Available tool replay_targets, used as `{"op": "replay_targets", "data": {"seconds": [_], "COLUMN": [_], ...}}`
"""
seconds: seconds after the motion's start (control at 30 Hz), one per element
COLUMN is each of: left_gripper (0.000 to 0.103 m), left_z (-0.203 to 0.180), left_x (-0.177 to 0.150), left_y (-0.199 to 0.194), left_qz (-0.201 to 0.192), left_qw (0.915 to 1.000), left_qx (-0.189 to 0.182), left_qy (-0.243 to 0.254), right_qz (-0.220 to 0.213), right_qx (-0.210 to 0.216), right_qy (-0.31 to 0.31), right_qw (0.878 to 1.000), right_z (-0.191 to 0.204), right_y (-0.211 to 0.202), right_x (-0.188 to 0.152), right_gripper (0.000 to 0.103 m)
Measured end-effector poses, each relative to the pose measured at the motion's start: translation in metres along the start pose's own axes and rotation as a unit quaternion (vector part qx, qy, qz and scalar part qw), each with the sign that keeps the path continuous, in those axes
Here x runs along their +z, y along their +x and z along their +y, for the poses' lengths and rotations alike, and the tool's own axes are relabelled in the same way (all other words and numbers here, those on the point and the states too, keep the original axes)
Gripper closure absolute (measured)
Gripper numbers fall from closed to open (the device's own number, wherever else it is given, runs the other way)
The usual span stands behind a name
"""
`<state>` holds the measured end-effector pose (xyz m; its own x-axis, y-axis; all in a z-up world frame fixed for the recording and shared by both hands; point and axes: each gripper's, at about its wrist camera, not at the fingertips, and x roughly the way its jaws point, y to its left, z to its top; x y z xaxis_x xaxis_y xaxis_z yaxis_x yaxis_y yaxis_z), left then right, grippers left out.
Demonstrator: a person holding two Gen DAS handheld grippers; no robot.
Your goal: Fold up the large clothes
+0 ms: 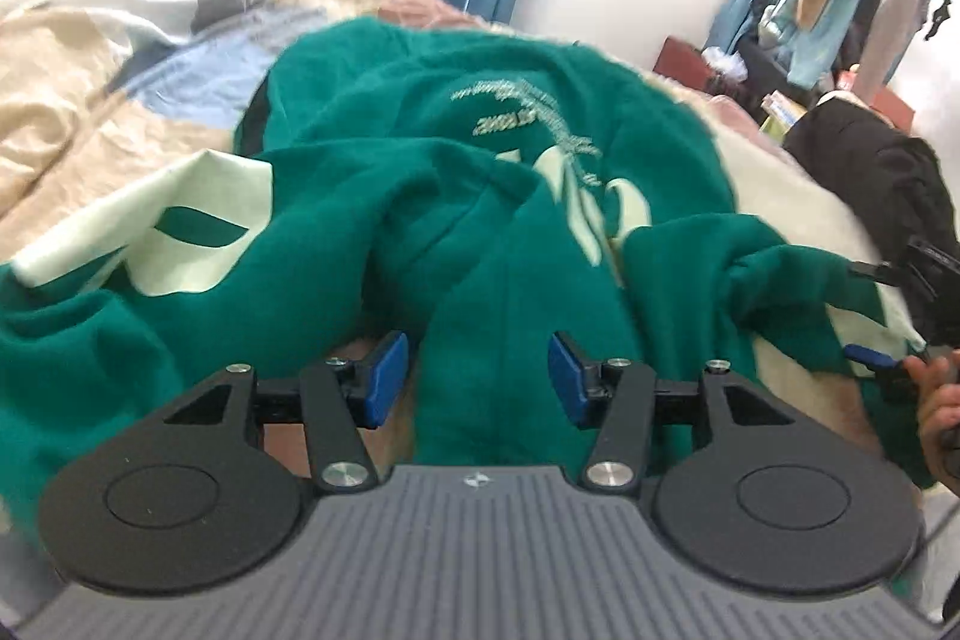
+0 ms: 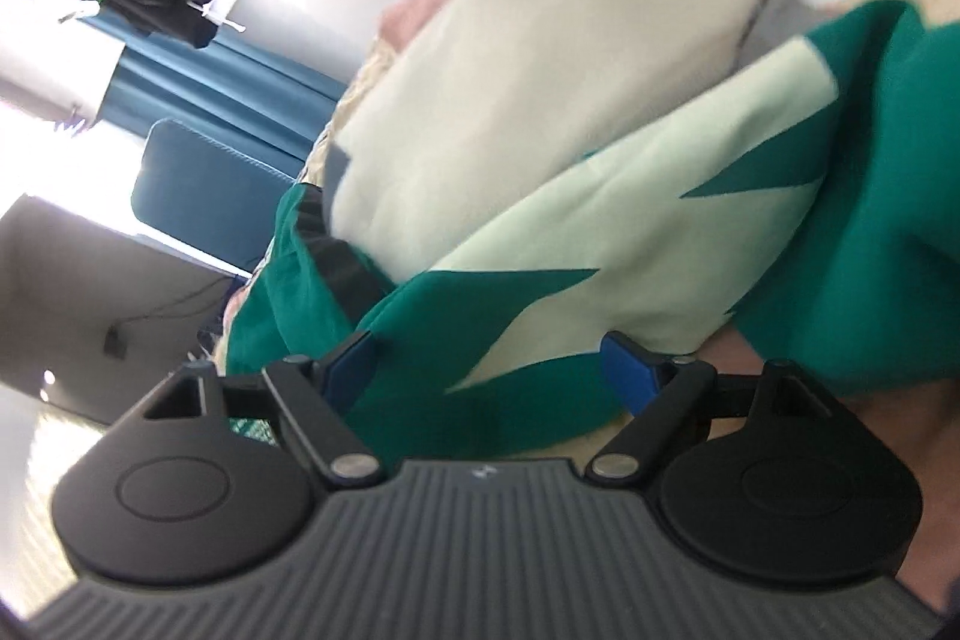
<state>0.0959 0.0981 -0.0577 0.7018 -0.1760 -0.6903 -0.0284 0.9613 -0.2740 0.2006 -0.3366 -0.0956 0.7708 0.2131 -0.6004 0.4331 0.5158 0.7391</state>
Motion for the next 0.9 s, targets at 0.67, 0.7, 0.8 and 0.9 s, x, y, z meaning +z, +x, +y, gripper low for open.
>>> {"op": "replay_targets", "data": {"seconds": [0.67, 0.7, 0.8, 0.9], "left_gripper": [0.045, 0.045, 0.045, 0.045], "left_z": [0.027, 0.028, 0.03, 0.03], "left_x": [-0.006, -0.005, -0.005, -0.009], "left_y": [0.035, 0.034, 0.033, 0.033], "left_qz": [0.004, 0.004, 0.011, 0.019], "left_qw": [0.9965, 0.9964, 0.996, 0.9961], "left_qx": [-0.051, -0.05, -0.056, -0.057], "left_qy": [-0.067, -0.068, -0.069, -0.065], "right_qz": [-0.145, -0.169, -0.182, -0.163], "right_qx": [-0.013, -0.03, -0.063, -0.084], "right_qy": [-0.096, -0.101, -0.089, -0.083], "right_qw": [0.985, 0.98, 0.977, 0.98], "right_z": [0.005, 0.003, -0.014, -0.022], "right_y": [-0.047, -0.053, -0.057, -0.048], "right_x": [0.024, 0.028, 0.036, 0.032], "right_gripper": [0.098, 0.098, 0.098, 0.094]}}
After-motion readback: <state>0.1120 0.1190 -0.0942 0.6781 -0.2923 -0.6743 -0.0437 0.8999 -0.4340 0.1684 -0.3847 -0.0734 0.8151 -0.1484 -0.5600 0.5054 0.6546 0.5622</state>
